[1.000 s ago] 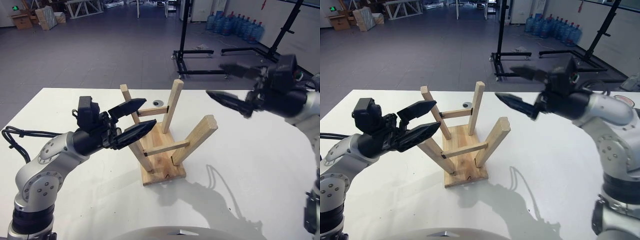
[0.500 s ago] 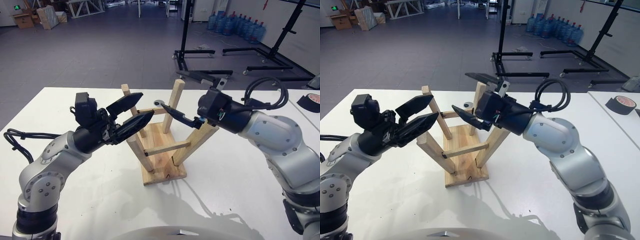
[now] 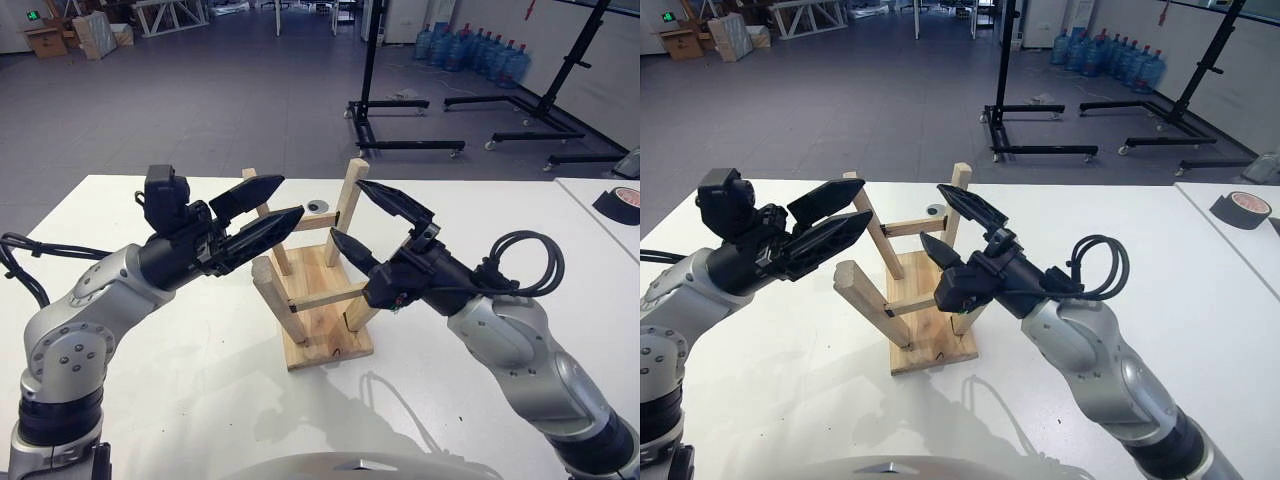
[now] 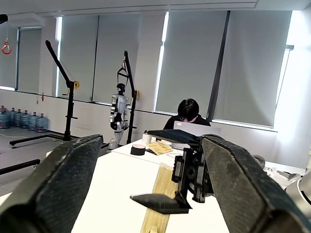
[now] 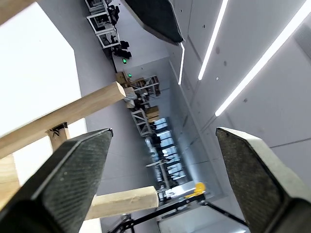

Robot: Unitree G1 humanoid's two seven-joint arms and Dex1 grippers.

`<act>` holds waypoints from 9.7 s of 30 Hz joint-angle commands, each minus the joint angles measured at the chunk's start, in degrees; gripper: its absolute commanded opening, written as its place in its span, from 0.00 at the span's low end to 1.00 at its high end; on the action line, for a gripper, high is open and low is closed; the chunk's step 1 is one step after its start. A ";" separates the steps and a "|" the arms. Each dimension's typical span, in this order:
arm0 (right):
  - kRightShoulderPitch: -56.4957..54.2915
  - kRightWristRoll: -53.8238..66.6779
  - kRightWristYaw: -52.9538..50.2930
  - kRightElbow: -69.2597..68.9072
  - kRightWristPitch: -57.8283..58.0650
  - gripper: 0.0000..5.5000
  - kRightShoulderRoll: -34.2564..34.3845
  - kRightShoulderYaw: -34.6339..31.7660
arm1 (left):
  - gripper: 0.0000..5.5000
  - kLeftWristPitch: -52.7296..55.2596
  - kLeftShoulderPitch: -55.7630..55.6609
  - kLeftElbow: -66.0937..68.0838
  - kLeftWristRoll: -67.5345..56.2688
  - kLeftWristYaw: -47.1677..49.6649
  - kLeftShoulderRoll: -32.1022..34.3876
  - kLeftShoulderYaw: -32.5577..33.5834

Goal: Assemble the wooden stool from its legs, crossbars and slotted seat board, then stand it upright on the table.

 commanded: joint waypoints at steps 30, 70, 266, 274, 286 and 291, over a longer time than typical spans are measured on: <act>4.42 -6.46 -9.79 30.73 -16.25 0.71 5.83 -2.48 | 0.67 -3.02 2.55 -1.20 10.40 -0.16 -4.33 -4.96; 3.26 12.08 -0.64 22.76 -13.28 0.71 11.13 -6.97 | 0.67 -7.81 4.40 4.51 33.48 -6.51 -4.30 -16.95; -7.22 89.66 47.02 42.58 64.76 0.18 -2.09 -17.95 | 0.67 -6.57 8.85 -9.09 15.12 -9.57 -7.90 -10.57; -14.83 83.84 46.79 53.10 70.84 0.18 -3.99 -8.94 | 0.67 -7.54 12.03 -10.05 16.67 -5.22 -9.13 -13.38; -16.83 87.14 40.62 58.91 72.01 0.60 -2.46 -22.93 | 0.67 -9.93 10.69 -3.74 18.00 -7.50 -8.72 -11.05; -10.62 89.00 40.11 50.48 70.79 0.60 -4.48 -30.55 | 0.67 -11.89 10.32 -1.98 21.62 -9.25 -6.57 -8.94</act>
